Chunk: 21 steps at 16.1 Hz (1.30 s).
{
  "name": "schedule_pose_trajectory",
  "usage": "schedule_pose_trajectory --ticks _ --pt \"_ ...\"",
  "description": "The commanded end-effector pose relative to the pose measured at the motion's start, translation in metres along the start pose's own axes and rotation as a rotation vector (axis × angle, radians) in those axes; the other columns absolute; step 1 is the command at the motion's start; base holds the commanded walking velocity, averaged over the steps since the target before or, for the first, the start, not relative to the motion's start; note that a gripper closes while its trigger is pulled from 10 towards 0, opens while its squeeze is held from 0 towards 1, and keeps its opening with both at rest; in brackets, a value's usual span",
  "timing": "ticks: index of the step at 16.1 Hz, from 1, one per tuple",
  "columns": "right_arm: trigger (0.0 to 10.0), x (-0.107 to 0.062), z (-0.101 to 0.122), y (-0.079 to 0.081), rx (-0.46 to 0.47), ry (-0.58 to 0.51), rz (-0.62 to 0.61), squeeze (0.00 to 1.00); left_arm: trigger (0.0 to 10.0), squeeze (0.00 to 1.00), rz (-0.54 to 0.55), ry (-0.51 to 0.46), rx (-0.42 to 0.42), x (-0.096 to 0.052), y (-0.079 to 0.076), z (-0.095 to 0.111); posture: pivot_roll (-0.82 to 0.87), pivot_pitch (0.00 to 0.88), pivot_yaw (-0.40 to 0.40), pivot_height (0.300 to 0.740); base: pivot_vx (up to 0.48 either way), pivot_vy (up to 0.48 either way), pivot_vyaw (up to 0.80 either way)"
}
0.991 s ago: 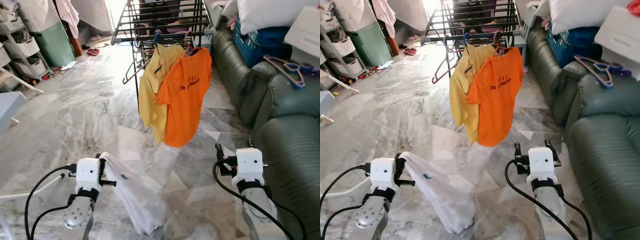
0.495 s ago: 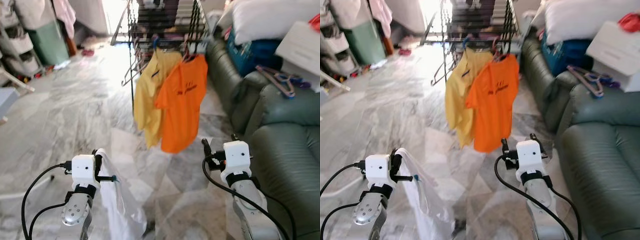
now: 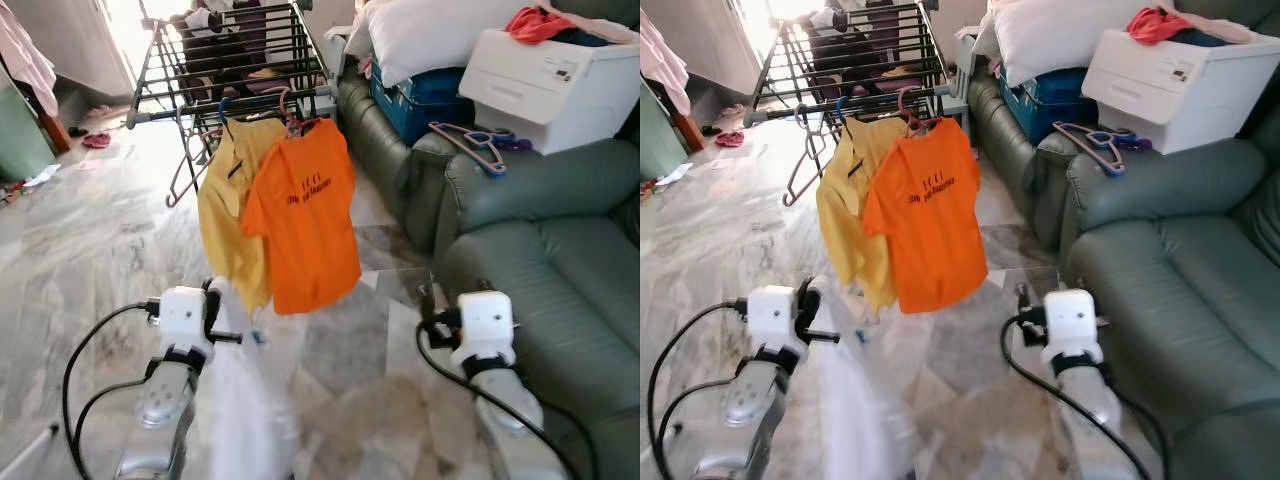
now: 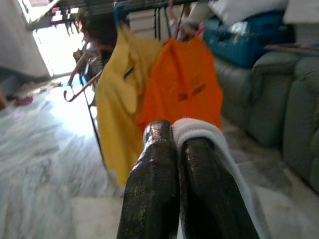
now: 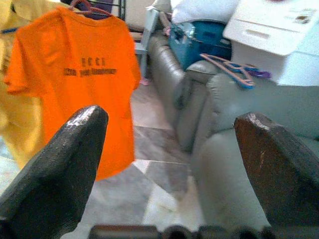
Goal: Hang hanger
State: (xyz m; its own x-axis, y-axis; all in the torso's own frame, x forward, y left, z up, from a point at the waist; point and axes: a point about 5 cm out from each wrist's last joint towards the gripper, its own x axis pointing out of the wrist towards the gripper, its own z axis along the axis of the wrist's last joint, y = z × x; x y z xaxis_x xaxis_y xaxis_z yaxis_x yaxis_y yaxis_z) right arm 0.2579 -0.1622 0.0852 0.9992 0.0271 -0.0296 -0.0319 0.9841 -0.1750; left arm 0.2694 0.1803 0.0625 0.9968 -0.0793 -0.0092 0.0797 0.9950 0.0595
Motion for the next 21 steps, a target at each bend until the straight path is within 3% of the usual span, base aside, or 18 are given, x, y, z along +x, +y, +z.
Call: schedule_pose_trajectory --ticks 1,4,9,17,21 --pt "10.0 0.003 0.004 0.004 0.009 -0.014 0.014 0.00 10.0 0.00 0.023 -0.006 0.003 0.000 0.009 0.002 -0.14 0.000 0.089 0.740 0.322 0.255 0.00" --pt "10.0 0.002 0.006 0.010 -0.010 -0.034 0.059 0.00 10.0 0.00 0.026 0.000 0.001 -0.001 0.008 0.000 -0.14 0.000 0.088 0.740 0.300 0.332 0.15" --pt "10.0 0.002 0.006 0.013 -0.009 -0.034 0.071 0.00 10.0 0.00 0.031 0.005 0.003 -0.001 0.010 -0.001 -0.14 0.000 0.085 0.740 0.284 0.380 0.77" --pt "10.0 0.003 0.003 0.011 0.001 -0.023 0.055 0.00 10.0 0.00 0.010 0.015 0.008 0.001 0.007 -0.004 -0.14 0.000 0.090 0.740 0.266 0.396 0.00" --pt "10.0 0.004 0.002 0.011 0.000 -0.018 0.058 0.00 10.0 0.00 0.018 0.044 0.014 -0.001 0.004 -0.010 -0.14 0.000 0.083 0.740 0.000 0.164 0.00"
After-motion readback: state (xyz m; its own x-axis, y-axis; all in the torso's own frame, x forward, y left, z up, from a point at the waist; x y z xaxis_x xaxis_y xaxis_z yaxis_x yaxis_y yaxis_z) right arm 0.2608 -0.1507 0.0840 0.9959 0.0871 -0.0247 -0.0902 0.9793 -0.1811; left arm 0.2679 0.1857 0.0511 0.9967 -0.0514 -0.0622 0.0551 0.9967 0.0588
